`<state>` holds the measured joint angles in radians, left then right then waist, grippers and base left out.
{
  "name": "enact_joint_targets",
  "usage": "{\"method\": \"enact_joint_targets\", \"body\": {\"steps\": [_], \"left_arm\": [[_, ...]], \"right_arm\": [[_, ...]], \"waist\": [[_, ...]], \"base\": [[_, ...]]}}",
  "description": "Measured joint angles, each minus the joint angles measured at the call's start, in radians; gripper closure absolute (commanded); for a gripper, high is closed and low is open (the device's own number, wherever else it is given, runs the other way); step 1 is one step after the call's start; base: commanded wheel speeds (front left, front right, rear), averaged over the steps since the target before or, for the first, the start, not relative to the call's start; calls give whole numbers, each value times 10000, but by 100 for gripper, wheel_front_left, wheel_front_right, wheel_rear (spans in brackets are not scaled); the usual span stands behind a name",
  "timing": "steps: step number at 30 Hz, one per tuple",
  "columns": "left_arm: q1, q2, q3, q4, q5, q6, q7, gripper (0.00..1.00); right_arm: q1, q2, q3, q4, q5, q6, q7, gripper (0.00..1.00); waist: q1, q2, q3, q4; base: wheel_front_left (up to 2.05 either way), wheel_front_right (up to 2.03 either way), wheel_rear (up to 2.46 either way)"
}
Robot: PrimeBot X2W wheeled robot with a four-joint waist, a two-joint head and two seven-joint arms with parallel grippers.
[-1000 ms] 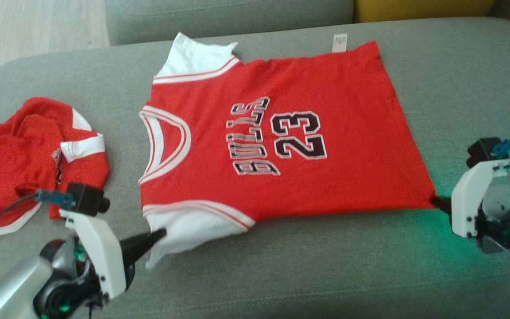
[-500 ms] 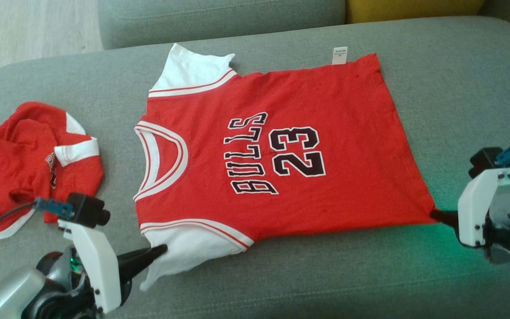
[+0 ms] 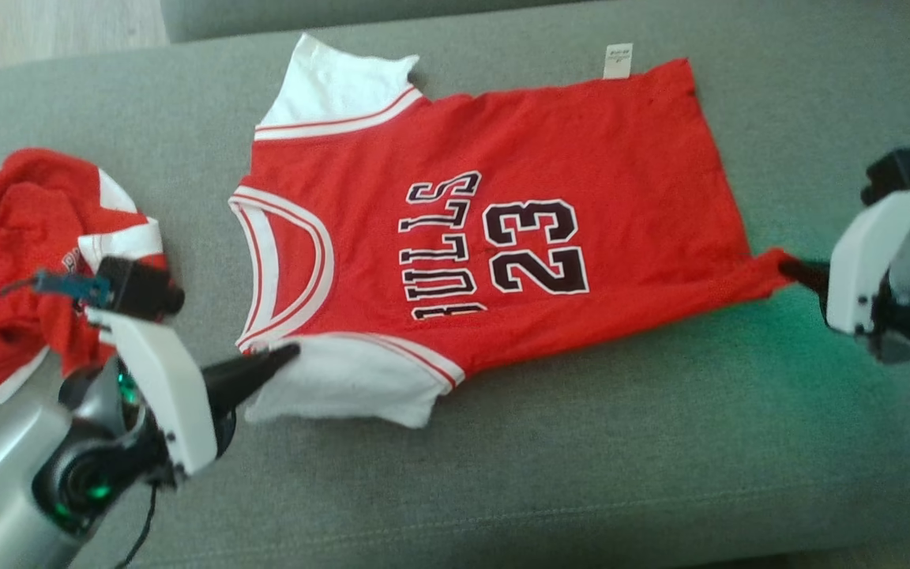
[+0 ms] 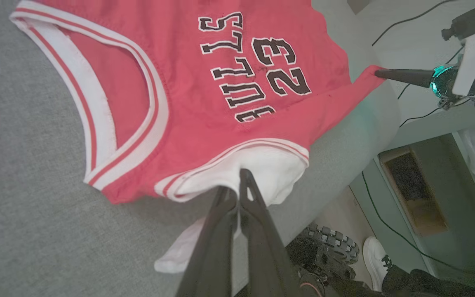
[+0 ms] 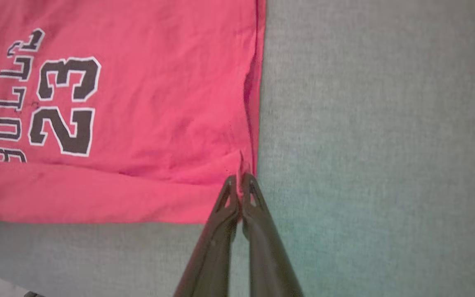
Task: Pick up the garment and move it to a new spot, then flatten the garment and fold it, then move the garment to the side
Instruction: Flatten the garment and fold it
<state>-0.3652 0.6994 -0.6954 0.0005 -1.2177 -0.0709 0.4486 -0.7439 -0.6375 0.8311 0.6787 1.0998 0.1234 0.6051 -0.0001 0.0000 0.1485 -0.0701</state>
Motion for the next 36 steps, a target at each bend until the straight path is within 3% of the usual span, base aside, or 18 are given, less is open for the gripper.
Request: {"method": "enact_joint_targets", "body": {"steps": [20, 36], "left_arm": [[-2196, -1229, 512, 1825, -456, -182, -12, 100], [-2762, -1871, 978, 2742, -932, -71, -326, 100]], "right_arm": [[-1884, 913, 117, 1246, -560, 0, -1310, 100], [-2140, 963, 485, 1912, -506, 0, -2458, 100]], "waist": [[2, 0, 1681, 269], [2, 0, 2094, 357]], "base": [[0, 0, 0], [0, 0, 0]]}}
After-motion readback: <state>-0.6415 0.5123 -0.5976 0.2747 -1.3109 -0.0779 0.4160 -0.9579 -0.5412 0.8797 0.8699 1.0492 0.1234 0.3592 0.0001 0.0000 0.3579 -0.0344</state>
